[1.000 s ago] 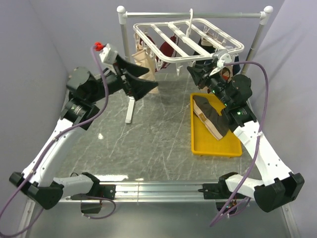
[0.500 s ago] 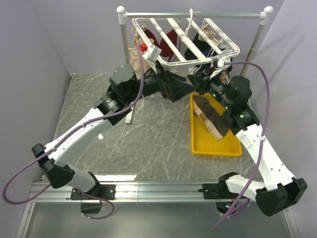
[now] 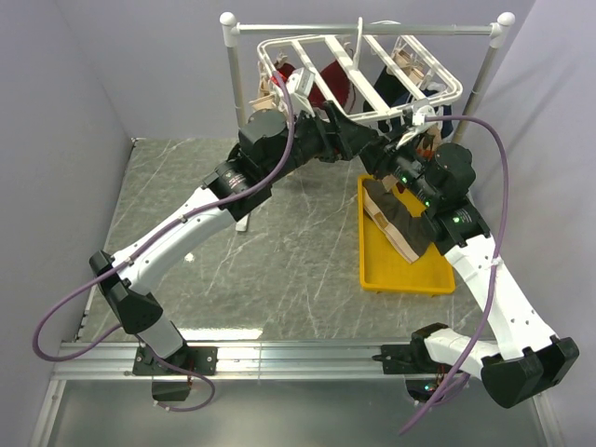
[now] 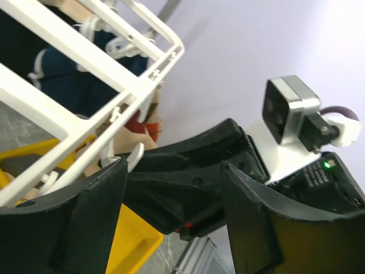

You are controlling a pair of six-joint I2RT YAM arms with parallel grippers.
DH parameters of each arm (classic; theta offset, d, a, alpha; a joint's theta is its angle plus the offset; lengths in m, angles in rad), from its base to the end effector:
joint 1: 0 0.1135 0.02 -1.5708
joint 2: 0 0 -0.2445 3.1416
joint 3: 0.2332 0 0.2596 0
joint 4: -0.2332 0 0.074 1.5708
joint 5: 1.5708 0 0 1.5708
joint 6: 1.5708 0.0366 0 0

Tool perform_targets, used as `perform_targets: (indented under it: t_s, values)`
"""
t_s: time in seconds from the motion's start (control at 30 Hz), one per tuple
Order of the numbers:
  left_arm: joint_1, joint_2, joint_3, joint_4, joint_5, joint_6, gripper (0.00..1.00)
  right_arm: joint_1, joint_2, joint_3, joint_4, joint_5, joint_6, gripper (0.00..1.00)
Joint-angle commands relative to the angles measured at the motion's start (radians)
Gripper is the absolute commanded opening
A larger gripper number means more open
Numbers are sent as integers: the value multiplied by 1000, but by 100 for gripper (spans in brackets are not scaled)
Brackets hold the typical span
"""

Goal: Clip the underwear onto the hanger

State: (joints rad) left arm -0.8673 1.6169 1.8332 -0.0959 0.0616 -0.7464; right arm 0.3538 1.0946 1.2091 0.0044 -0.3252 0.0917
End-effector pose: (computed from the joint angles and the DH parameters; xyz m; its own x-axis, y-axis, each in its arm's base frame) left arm 0.2407 -0.2873 0.4838 -0.4866 -0.4740 -0.7338 0.6406 0.3776 -0.6687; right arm 0.2398 0.1010 0.4321 0.0535 0.1123 -0.9922 -0.6335 0.7720 0.0532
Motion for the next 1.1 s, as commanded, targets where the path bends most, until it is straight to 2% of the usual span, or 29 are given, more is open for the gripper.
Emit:
perform_targets:
  t_s: [0.0, 0.27, 0.63, 0.83, 1.07]
  values:
    - [-2, 5, 38, -27, -103, 1, 71, 10, -24, 40, 17, -14, 5, 0]
    - [-10, 18, 47, -42, -169, 51, 61, 14, -18, 59, 3, -3, 5, 0]
    - [-53, 38, 75, -103, -301, 104, 65, 30, -9, 89, -20, 25, 2, 0]
    - [-58, 54, 74, -139, -371, 75, 69, 36, -1, 104, -27, 38, 5, 0]
    - [-58, 69, 87, -93, -312, 75, 62, 47, -7, 96, -20, 11, 0, 0]
